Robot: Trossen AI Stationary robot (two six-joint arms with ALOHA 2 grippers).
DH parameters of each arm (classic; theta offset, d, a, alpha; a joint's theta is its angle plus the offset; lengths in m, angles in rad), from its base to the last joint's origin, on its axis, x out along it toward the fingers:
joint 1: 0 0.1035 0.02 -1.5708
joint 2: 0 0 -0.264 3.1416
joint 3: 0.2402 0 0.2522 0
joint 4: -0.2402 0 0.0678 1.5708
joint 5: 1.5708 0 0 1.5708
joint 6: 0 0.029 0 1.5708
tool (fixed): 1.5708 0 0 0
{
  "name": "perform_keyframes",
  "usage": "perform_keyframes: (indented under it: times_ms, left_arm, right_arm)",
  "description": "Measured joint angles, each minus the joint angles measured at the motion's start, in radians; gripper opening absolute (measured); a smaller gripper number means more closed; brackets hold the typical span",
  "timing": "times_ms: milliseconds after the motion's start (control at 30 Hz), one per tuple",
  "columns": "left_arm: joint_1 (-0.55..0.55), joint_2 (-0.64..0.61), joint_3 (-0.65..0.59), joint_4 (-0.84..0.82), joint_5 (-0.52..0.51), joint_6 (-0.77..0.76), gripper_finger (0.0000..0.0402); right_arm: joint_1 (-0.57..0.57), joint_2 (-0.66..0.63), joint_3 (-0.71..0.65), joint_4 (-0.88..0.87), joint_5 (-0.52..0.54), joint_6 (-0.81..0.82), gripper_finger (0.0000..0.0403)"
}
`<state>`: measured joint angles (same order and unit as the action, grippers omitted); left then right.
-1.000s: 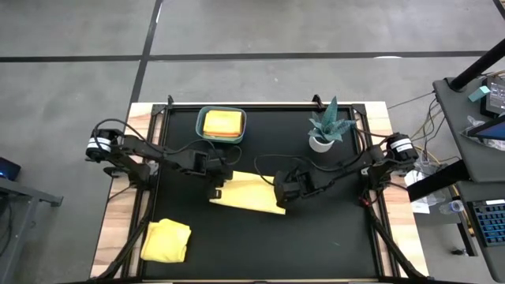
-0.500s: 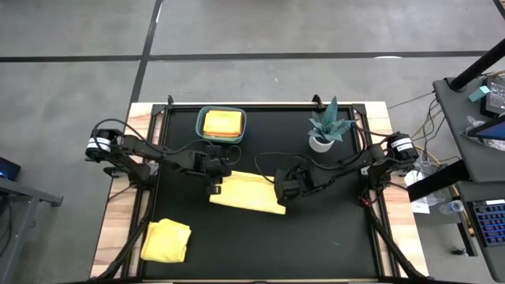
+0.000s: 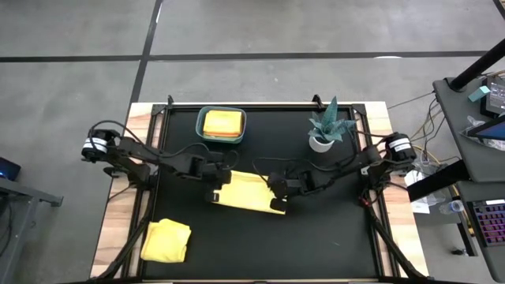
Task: Fold microfiber towels
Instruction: Fold the right yellow microfiber cloth
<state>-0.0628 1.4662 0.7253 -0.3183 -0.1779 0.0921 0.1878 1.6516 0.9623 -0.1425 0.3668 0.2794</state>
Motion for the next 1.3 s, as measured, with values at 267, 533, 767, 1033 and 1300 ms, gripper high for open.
perform_keyframes:
  times_ms: [267, 533, 767, 1033, 1300]
  left_arm:
    - [0.003, 0.001, -0.112, 0.179, -0.068, -0.007, 0.0005]
    - [0.004, -0.001, -0.144, 0.179, -0.091, -0.017, 0.0003]
    - [0.004, -0.046, -0.125, 0.124, -0.131, -0.033, 0.0003]
    - [-0.015, -0.170, -0.130, 0.097, -0.123, -0.089, 0.0003]
    - [-0.107, -0.212, -0.164, 0.095, -0.115, -0.122, 0.0003]
  right_arm:
    - [-0.033, 0.079, -0.039, 0.044, 0.089, -0.003, 0.0009]
    - [-0.042, 0.093, -0.040, 0.026, 0.132, -0.044, 0.0009]
    - [-0.045, 0.036, -0.001, -0.075, 0.131, -0.069, 0.0009]
    - [-0.060, -0.045, 0.127, -0.364, -0.137, 0.277, 0.0014]
    - [-0.034, -0.066, 0.082, -0.410, -0.374, 0.692, 0.0092]
